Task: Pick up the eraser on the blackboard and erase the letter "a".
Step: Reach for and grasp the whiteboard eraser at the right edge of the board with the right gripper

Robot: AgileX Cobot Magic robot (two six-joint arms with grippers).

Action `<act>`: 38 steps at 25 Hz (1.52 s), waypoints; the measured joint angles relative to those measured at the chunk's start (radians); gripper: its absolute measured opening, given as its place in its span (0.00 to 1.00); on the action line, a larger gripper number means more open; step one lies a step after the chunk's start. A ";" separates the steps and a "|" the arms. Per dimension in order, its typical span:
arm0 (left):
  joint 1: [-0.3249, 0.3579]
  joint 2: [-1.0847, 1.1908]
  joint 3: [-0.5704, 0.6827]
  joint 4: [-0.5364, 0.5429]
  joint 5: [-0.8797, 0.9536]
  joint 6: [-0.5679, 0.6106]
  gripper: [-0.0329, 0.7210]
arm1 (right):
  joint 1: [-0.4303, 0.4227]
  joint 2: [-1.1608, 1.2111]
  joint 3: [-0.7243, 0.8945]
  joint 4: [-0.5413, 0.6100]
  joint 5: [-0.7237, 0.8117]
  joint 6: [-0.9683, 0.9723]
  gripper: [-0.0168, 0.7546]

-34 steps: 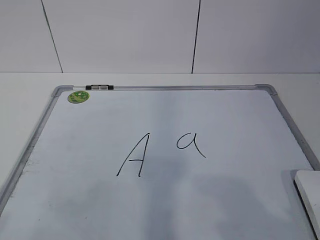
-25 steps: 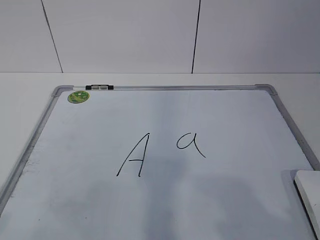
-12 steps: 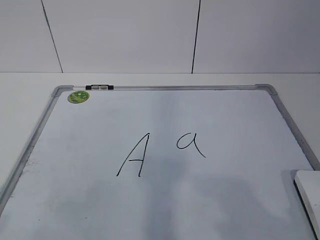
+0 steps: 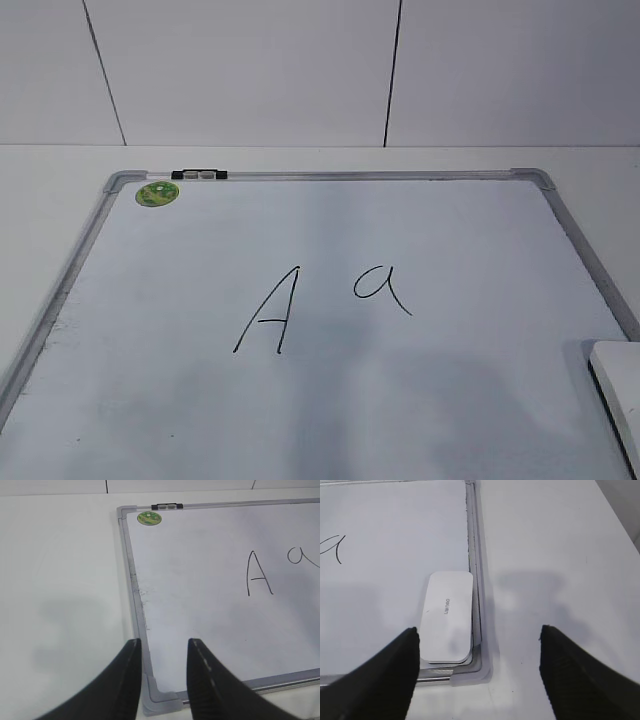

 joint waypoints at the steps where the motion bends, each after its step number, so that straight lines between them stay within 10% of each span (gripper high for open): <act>1: 0.000 0.000 0.000 0.000 0.000 0.000 0.35 | 0.000 0.000 0.000 0.000 0.000 0.000 0.79; 38: 0.000 0.000 0.000 0.000 0.000 0.000 0.35 | 0.020 0.814 -0.205 0.002 -0.089 0.000 0.79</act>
